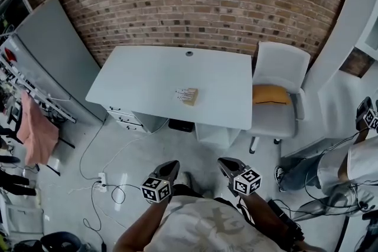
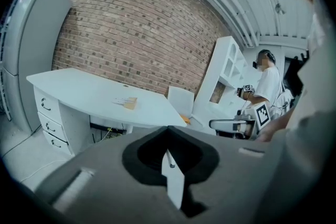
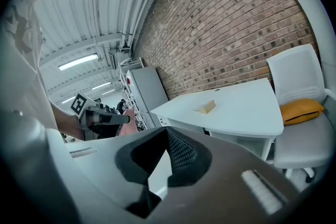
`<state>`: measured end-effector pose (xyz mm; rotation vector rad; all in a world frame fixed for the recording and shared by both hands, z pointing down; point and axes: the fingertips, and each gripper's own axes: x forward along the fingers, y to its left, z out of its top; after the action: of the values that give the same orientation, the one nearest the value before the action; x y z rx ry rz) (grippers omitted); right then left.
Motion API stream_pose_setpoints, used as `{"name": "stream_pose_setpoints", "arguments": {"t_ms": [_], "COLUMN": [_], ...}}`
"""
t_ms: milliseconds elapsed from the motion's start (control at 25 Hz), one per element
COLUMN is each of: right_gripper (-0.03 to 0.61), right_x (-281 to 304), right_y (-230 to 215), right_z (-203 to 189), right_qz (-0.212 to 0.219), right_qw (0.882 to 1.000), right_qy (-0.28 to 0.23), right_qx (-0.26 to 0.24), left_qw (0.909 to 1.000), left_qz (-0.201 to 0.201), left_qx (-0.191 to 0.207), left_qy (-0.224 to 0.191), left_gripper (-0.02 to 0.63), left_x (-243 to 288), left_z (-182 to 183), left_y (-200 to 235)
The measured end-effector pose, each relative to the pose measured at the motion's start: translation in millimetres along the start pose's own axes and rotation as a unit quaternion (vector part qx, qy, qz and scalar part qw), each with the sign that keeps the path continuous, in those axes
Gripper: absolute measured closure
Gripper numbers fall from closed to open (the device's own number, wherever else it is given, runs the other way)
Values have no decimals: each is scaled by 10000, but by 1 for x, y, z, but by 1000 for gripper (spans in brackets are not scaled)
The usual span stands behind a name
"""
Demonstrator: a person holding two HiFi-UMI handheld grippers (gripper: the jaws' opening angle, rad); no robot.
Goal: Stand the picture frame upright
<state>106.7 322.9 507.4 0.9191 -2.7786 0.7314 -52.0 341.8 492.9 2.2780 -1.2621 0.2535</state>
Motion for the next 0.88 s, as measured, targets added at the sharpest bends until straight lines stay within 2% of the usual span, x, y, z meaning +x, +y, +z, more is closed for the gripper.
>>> {"name": "stream_pose_setpoints", "arguments": {"t_ms": [360, 880], "right_gripper": [571, 572], "right_x": [33, 83], "right_y": [-6, -45], "right_z": [-4, 50], "right_qz": [7, -309], "right_qw": [9997, 9993], "right_qy": [226, 27], "right_qx": [119, 205], "left_qw": [9995, 9989], "left_qz": [-147, -440], "left_qx": [27, 167], "left_qy": [262, 80], "left_gripper": [612, 612], "left_x": [16, 74], "left_z": [-13, 52], "left_y": [13, 77]}}
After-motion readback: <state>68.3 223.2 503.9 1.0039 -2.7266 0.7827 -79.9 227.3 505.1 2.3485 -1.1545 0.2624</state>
